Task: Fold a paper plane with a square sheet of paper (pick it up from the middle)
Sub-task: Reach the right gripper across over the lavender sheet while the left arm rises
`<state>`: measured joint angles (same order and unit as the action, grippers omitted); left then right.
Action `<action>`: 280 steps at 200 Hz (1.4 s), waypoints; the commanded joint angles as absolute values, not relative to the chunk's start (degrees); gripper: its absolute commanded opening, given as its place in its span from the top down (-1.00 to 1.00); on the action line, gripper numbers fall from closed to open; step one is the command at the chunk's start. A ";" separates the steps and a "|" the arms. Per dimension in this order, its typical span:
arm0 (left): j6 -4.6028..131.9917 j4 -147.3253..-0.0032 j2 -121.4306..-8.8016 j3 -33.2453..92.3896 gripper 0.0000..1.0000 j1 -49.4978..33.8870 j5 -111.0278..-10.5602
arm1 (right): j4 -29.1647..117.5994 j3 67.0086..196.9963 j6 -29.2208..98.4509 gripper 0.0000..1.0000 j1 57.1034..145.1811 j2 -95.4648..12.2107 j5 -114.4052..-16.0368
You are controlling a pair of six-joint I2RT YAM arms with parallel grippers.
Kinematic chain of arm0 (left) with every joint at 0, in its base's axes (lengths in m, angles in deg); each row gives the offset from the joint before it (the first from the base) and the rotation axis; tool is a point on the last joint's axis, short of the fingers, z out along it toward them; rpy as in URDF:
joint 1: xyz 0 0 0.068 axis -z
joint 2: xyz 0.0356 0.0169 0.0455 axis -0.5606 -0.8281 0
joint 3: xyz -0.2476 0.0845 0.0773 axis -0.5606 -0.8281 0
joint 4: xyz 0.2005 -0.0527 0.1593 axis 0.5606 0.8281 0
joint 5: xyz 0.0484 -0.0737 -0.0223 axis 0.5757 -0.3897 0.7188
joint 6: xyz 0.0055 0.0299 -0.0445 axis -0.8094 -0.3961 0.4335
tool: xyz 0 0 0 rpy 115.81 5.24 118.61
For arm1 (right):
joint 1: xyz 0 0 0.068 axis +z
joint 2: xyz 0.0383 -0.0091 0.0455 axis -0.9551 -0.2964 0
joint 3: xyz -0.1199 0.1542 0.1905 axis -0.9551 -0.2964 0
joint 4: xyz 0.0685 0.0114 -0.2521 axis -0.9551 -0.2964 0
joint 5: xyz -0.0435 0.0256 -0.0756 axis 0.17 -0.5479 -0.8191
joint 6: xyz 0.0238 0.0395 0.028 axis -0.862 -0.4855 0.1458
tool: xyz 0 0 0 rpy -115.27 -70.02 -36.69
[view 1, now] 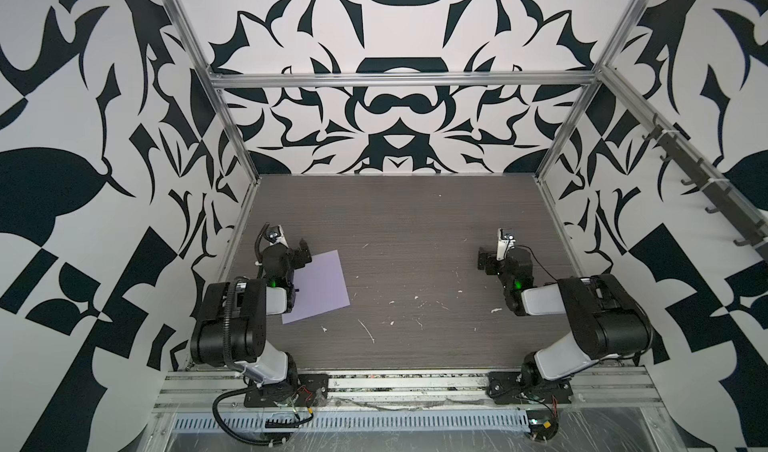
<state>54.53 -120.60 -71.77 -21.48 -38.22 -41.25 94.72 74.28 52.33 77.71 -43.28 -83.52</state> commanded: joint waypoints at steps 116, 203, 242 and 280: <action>54.78 -121.00 -71.57 -21.02 -0.99 -38.40 -41.09 | 95.84 75.75 52.92 -0.99 77.56 -43.06 -82.74; 54.75 -122.91 -69.82 -22.42 -0.99 -38.39 -39.84 | 86.20 78.13 52.24 -0.99 77.88 -35.70 -84.11; 56.08 -104.70 -61.29 -16.11 -0.99 -38.12 -37.96 | 56.17 89.71 41.70 -0.99 78.66 -23.80 -89.55; 66.32 -85.23 -55.53 -6.88 -0.99 -37.45 -37.68 | 37.36 101.24 28.25 -0.99 82.47 -26.68 -77.80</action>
<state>58.55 -99.55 -58.89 -11.71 -37.69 -37.93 54.81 96.07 38.88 79.04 -24.13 -85.40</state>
